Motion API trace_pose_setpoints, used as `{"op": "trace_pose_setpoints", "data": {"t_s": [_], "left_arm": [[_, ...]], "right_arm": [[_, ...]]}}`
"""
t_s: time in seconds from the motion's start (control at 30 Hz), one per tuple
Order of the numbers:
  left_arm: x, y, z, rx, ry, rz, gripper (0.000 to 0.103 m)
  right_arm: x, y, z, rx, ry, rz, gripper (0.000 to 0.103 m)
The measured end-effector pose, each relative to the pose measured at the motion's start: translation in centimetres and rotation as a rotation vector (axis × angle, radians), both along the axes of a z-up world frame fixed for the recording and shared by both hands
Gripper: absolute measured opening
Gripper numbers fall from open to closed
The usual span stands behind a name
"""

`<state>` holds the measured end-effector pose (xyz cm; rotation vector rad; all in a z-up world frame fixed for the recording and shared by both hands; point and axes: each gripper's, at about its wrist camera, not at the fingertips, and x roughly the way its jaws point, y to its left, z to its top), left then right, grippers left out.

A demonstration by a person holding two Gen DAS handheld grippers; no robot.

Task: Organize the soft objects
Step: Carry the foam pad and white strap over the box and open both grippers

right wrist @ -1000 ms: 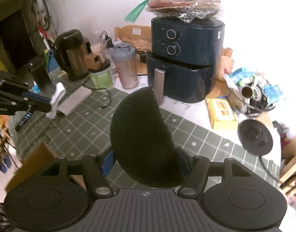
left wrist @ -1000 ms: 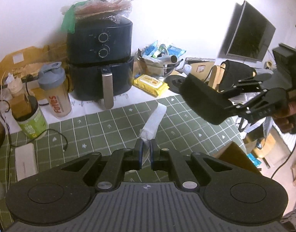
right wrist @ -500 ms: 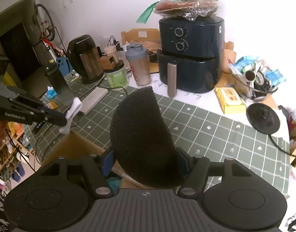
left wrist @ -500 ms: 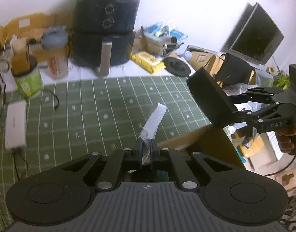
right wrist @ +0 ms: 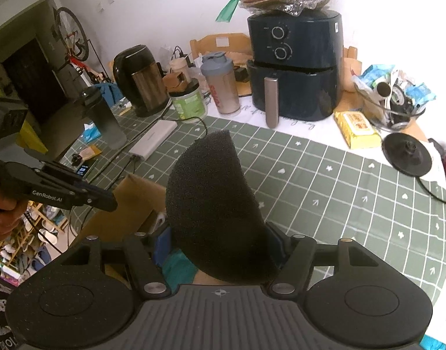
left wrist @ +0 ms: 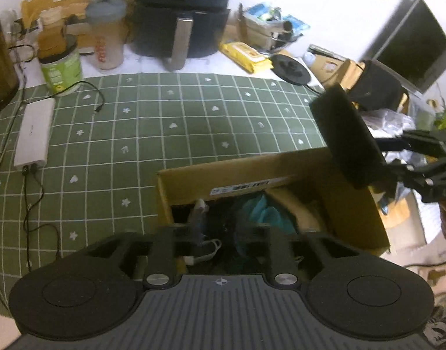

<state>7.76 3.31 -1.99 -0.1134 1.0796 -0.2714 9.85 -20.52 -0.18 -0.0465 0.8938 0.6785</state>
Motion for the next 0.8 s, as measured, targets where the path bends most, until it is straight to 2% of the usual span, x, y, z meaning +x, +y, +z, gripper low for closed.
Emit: {"op": "trace_pose_setpoints", "data": {"t_s": [0.03,0.5,0.8], "left_arm": [[-0.2,0.1,0.1,0.002,-0.009,0.015,0.046],[-1.7,-0.1,0.6,0.040,-0.026,0.110,0.047],[-3.1,0.7,1.0,0.040,-0.032,0.174,0.047]], "right_arm": [[-0.2,0.0,0.0,0.001,0.003,0.002,0.068],[-1.7,2.6,-0.7,0.005,0.028,0.094,0.068],[-1.7,6.1,-0.6,0.001,0.014,0.207,0.070]]}}
